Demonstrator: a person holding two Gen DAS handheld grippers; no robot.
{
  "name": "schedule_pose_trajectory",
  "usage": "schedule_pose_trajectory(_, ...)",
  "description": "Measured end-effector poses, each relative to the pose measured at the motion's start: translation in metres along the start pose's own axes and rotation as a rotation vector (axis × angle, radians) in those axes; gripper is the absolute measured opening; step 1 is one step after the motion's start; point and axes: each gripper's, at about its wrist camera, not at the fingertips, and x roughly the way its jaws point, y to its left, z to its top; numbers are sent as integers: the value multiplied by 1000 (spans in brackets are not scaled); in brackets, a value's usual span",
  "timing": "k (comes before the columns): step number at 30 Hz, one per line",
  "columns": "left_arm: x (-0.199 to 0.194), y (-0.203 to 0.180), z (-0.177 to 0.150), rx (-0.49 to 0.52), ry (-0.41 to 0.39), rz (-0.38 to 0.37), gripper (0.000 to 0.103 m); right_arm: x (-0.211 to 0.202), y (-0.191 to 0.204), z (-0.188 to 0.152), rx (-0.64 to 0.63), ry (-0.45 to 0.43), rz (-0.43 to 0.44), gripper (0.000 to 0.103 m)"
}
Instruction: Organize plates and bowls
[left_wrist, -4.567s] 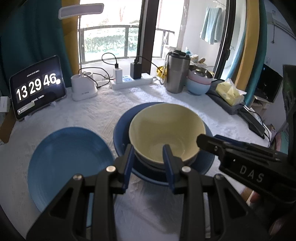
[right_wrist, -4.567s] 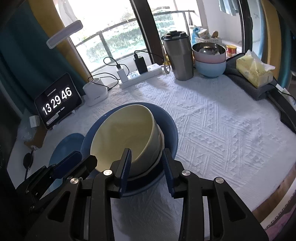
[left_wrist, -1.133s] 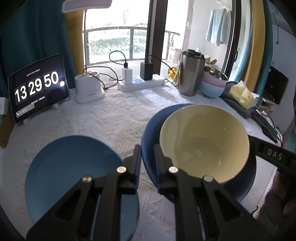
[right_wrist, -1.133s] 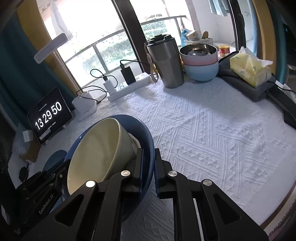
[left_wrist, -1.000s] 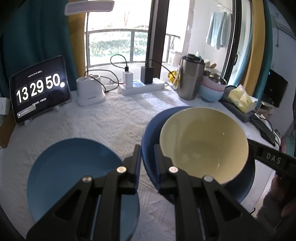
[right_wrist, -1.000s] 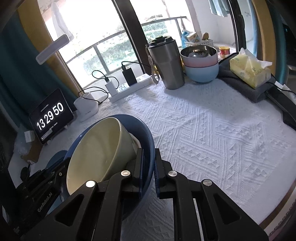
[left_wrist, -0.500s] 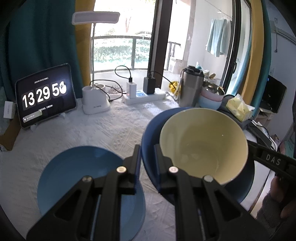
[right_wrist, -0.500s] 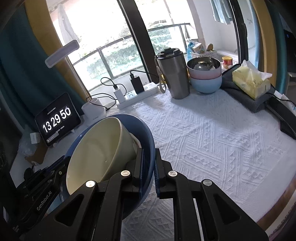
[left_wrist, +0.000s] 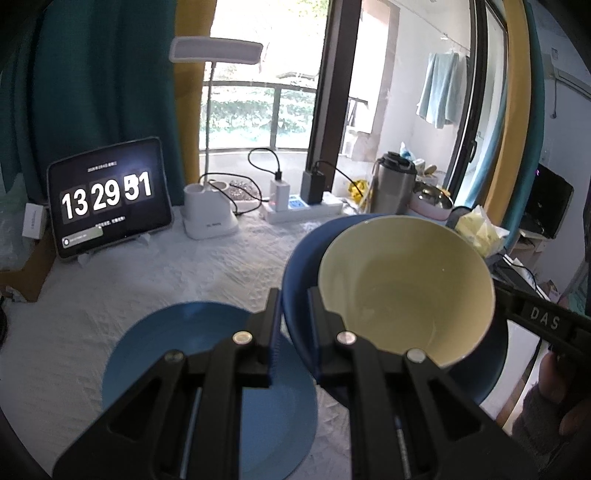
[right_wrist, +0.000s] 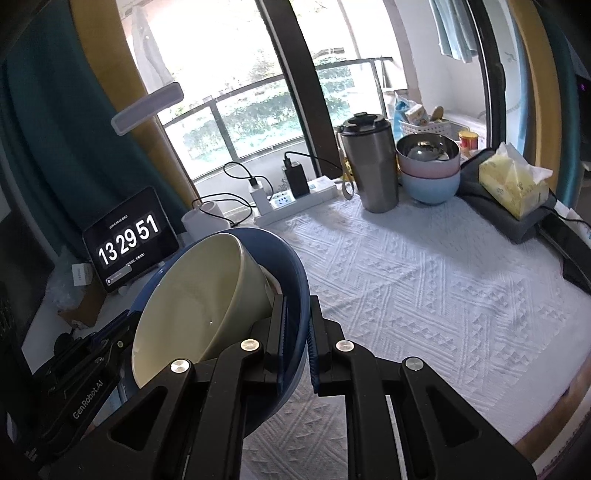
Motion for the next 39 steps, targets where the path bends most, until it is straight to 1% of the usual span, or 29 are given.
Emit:
schedule_pose_trajectory(9, -11, 22, 0, -27, -11, 15, 12, 2, 23, 0, -26, 3, 18, 14)
schedule_pose_trajectory(22, -23, 65, -6, -77, -15, 47, 12, 14, 64, -7, -74, 22, 47, 13)
schedule_pose_trajectory(32, -24, 102, -19, -122, -2, 85, 12, 36, 98, -17, -110, 68, 70, 14)
schedule_pose_trajectory(39, -24, 119, -25, -135, 12, 109, 12, 50, 117, -25, -123, 99, 86, 14)
